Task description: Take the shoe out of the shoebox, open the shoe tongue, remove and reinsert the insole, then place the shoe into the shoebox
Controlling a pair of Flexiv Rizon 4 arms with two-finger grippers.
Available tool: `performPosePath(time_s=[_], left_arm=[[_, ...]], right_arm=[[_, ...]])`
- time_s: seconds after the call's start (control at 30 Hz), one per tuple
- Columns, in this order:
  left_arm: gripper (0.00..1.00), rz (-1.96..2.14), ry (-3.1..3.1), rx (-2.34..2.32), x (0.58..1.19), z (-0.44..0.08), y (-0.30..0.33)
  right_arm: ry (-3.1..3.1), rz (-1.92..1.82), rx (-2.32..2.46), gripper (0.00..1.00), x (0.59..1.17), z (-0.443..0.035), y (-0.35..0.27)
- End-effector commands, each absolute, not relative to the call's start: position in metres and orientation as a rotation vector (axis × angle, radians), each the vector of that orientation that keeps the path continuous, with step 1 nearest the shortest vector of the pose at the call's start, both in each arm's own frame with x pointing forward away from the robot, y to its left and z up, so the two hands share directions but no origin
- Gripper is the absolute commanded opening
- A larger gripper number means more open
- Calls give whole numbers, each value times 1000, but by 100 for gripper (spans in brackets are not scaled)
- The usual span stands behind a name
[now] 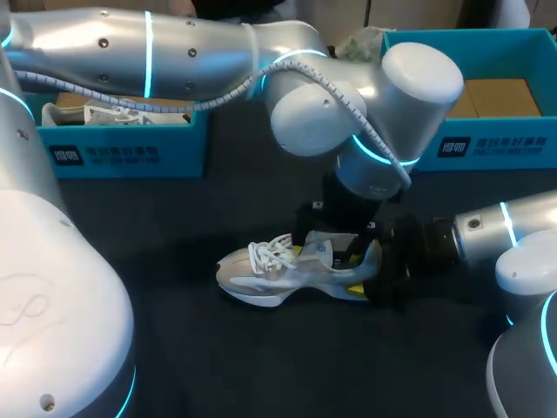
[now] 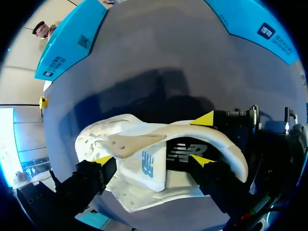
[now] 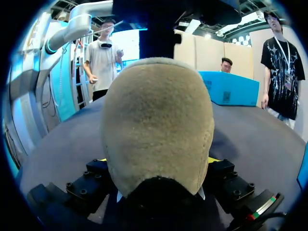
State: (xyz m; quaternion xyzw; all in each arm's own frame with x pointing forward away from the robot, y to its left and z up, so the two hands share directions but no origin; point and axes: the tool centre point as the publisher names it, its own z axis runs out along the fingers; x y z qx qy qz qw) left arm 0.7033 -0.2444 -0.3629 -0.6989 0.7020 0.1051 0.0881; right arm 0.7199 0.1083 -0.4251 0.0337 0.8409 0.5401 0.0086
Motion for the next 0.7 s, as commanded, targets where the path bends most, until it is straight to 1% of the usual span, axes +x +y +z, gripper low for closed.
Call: performPosePath(time_s=[0.03, 0.33, 0.7], left_arm=[[100, 309, 1979, -2131, 696, -365, -246], [100, 359, 1922, -2120, 696, -365, -228], [100, 350, 1884, -2151, 696, -348, -206]], right_arm=[[2632, 1683, 107, 0, 722, -428, 111], [2632, 1683, 107, 0, 722, -428, 111], [2632, 1683, 107, 0, 722, -428, 111]])
